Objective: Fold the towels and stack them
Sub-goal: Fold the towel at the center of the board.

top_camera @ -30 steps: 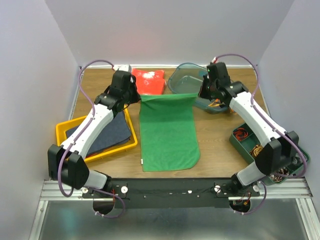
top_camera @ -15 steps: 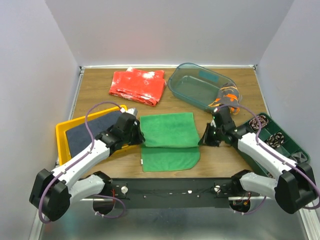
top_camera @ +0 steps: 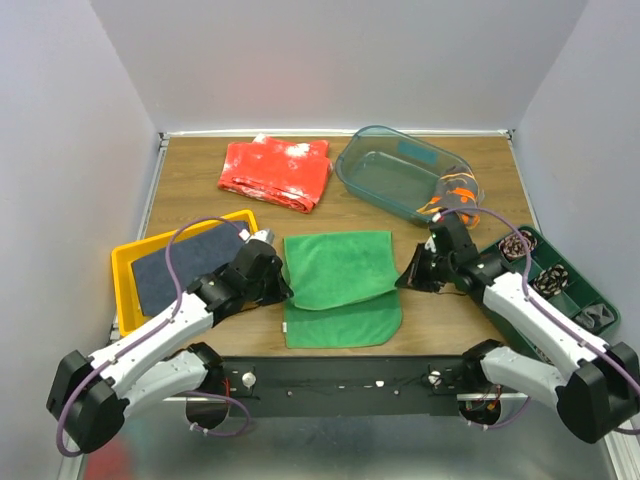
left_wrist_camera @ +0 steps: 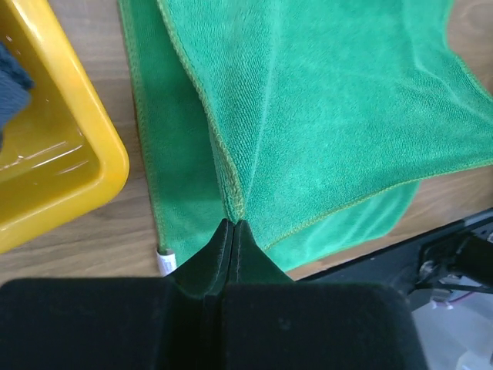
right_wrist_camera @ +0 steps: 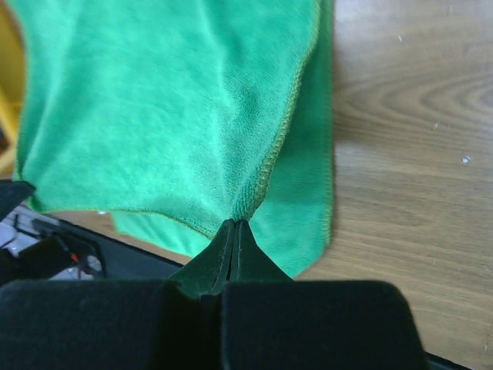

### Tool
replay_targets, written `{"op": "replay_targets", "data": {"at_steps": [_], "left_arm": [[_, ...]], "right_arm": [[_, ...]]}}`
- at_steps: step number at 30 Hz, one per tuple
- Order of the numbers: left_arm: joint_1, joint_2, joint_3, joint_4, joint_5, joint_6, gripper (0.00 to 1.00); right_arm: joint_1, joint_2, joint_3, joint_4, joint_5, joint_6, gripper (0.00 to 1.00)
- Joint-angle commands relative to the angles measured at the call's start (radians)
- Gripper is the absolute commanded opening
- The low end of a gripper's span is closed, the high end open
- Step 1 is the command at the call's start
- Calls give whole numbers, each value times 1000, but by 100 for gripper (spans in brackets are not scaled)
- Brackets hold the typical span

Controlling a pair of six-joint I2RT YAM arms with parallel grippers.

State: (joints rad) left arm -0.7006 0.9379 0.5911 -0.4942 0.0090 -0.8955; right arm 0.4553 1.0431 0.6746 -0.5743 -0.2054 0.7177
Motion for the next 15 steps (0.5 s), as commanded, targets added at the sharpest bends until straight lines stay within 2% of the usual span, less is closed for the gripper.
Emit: {"op": "replay_targets", "data": {"at_steps": [1, 7, 15], "left_arm": [[-2, -63, 90, -154, -44, 15, 0], [-2, -105, 121, -245, -44, 26, 0], [-13, -122, 4, -170, 38, -29, 0]], "right_arm": [[5, -77, 91, -127, 34, -4, 1], [5, -130, 102, -199, 28, 9, 1], [6, -203, -76, -141, -58, 61, 1]]}}
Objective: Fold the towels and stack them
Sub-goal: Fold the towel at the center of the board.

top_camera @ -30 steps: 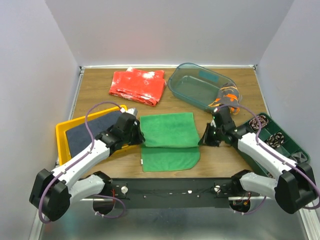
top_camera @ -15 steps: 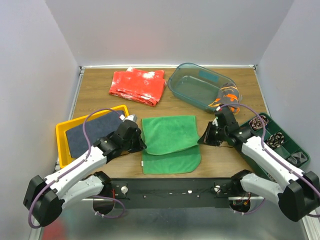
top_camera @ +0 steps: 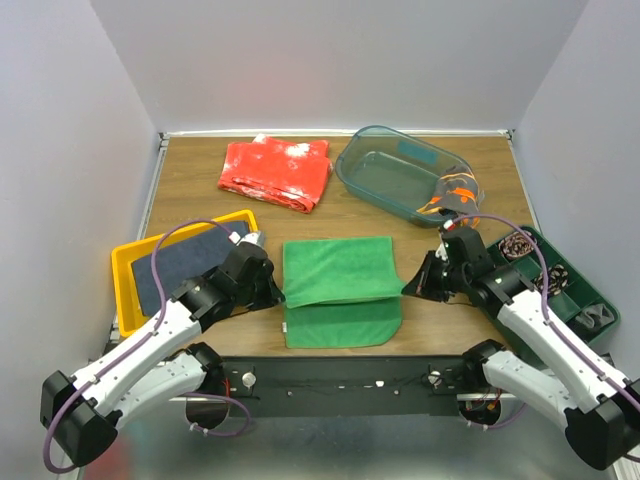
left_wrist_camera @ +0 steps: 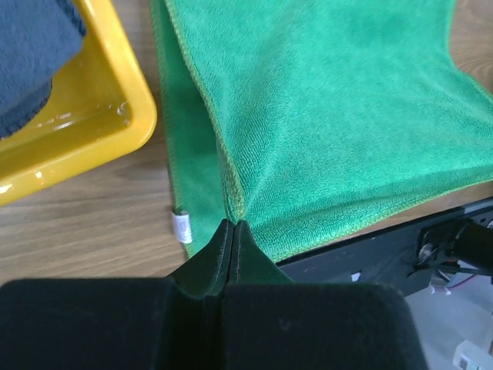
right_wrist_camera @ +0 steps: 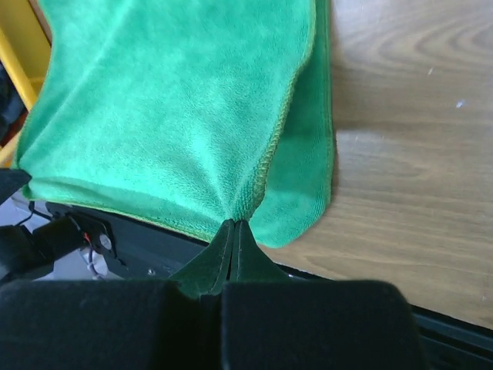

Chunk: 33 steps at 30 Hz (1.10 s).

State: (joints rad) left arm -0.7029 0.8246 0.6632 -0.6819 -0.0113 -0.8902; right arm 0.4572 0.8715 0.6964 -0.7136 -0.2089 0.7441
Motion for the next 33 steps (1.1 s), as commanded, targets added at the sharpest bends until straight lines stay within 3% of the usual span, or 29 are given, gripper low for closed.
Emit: {"op": "replay_targets", "data": {"at_steps": [1, 10, 22, 33], "left_arm": [[-13, -5, -100, 33, 69, -42, 0], [-52, 57, -191, 142, 100, -75, 0], [-52, -11, -27, -44, 65, -13, 0], [-53, -51, -19, -74, 77, -21, 0]], "right_arm": [[5, -29, -119, 12, -61, 41, 1], [5, 0, -210, 92, -81, 49, 1], [5, -49, -2, -96, -20, 14, 1], [5, -114, -12, -136, -37, 35, 1]]}}
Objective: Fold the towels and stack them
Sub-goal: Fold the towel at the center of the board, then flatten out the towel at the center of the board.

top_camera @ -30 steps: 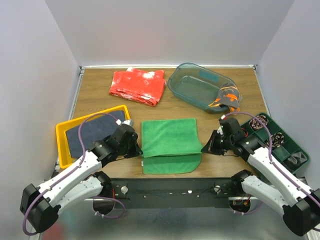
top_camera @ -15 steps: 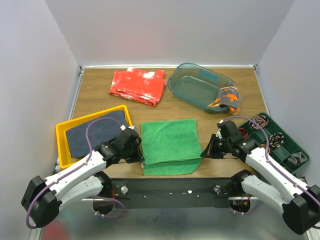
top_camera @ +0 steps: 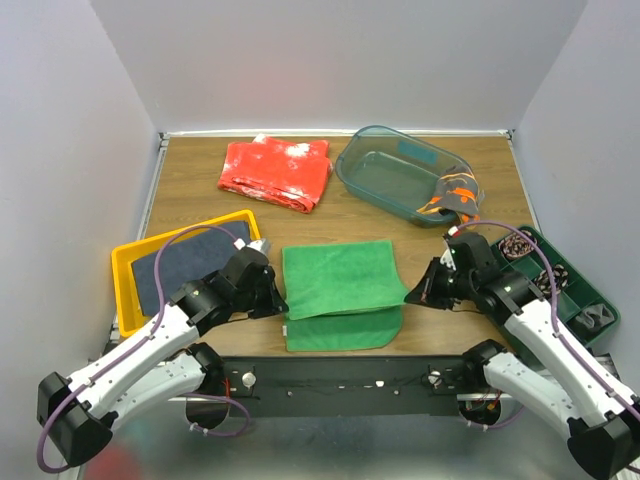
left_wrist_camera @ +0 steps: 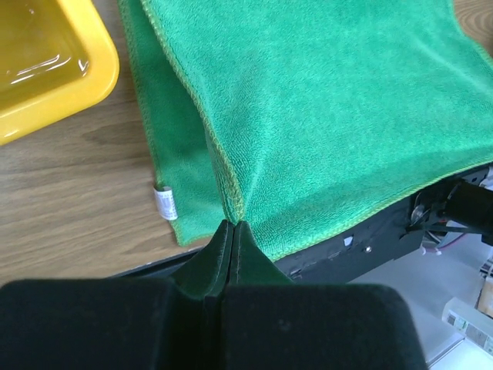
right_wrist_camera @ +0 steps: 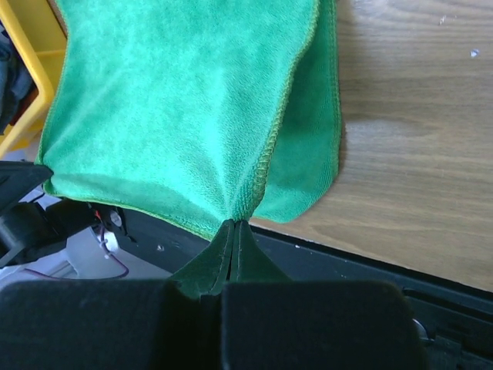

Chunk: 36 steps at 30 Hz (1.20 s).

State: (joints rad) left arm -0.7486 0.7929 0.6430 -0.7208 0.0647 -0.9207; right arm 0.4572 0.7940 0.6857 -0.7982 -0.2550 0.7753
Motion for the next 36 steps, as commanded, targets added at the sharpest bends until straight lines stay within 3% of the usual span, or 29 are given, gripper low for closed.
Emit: {"op": "replay_targets", "data": {"at_steps": [1, 8, 9, 10, 11, 12, 16, 18, 23, 26, 29, 36], "left_arm": [[-8, -21, -8, -34, 3, 8, 0], [-9, -14, -106, 47, 47, -24, 0], [-11, -12, -120, 72, 55, -29, 7], [-11, -8, -147, 81, 57, -33, 9], [-12, -4, -158, 90, 61, -33, 10], [-12, -6, -169, 110, 79, -36, 19], [-14, -41, -163, 110, 75, -23, 48], [-14, -44, -134, 92, 57, 0, 56], [3, 137, 67, 70, -130, 138, 56], [37, 305, 188, 67, -256, 212, 47], [70, 420, 256, 86, -287, 261, 43], [158, 618, 323, 172, -263, 309, 41]], "right_arm": [[3, -41, -8, -50, 7, 7, 1], [5, -64, -116, 11, -30, 35, 2], [5, -68, -145, 31, -36, 38, 5], [3, -72, -162, 40, -50, 44, 14], [3, -75, -175, 48, -58, 45, 16], [5, -79, -186, 51, -61, 44, 19], [3, -96, -178, 45, -35, 50, 46], [5, -90, -155, 63, -24, 53, 50], [5, 67, -63, 161, 133, 18, 52], [5, 233, 9, 217, 198, -27, 50], [6, 324, 78, 197, 198, -51, 47], [9, 289, 20, 185, 185, -54, 45]]}}
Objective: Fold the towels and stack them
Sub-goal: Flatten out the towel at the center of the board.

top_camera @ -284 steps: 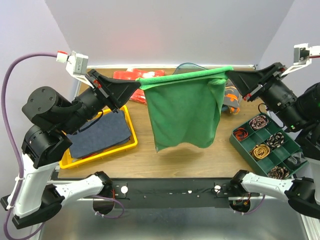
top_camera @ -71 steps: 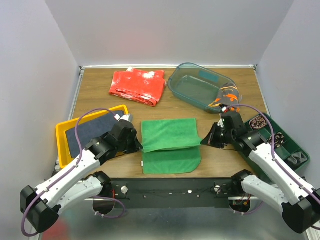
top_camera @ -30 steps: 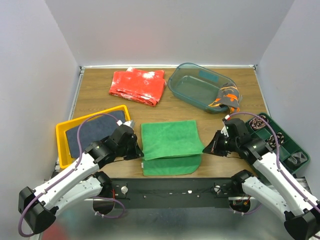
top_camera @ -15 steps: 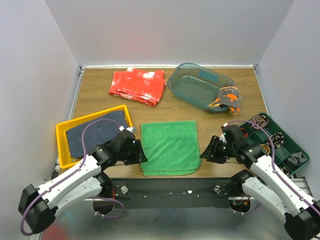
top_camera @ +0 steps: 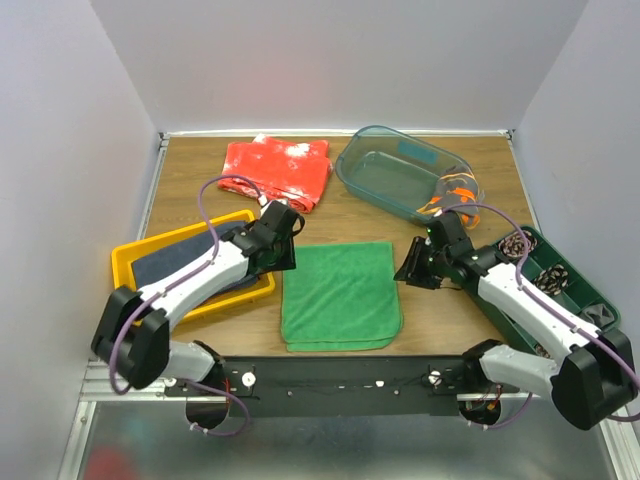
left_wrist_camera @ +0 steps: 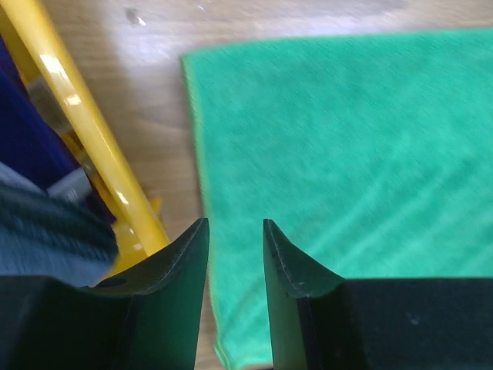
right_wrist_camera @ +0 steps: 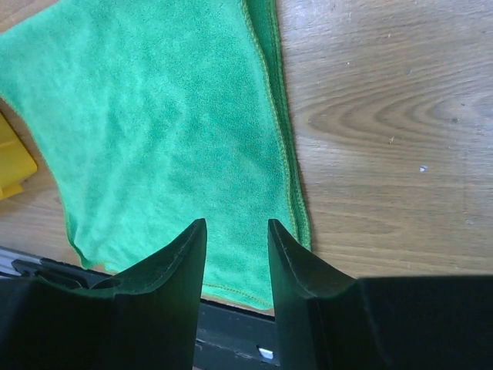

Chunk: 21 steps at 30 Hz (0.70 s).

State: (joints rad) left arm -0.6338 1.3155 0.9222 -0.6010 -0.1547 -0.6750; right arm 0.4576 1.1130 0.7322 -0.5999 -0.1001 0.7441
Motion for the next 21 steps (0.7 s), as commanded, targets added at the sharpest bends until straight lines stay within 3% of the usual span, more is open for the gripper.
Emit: {"op": "replay_targets", "data": {"at_steps": [1, 7, 13, 21], "left_arm": [[46, 112, 58, 55, -37, 66, 41], [83, 214, 84, 79, -66, 86, 43], [114, 330, 147, 104, -54, 107, 43], [158, 419, 153, 165, -17, 106, 43]], "right_arm": [[25, -41, -28, -15, 10, -16, 44], [30, -12, -7, 55, 141, 1, 47], [29, 191, 87, 195, 261, -58, 46], [16, 384, 136, 394, 298, -132, 46]]}}
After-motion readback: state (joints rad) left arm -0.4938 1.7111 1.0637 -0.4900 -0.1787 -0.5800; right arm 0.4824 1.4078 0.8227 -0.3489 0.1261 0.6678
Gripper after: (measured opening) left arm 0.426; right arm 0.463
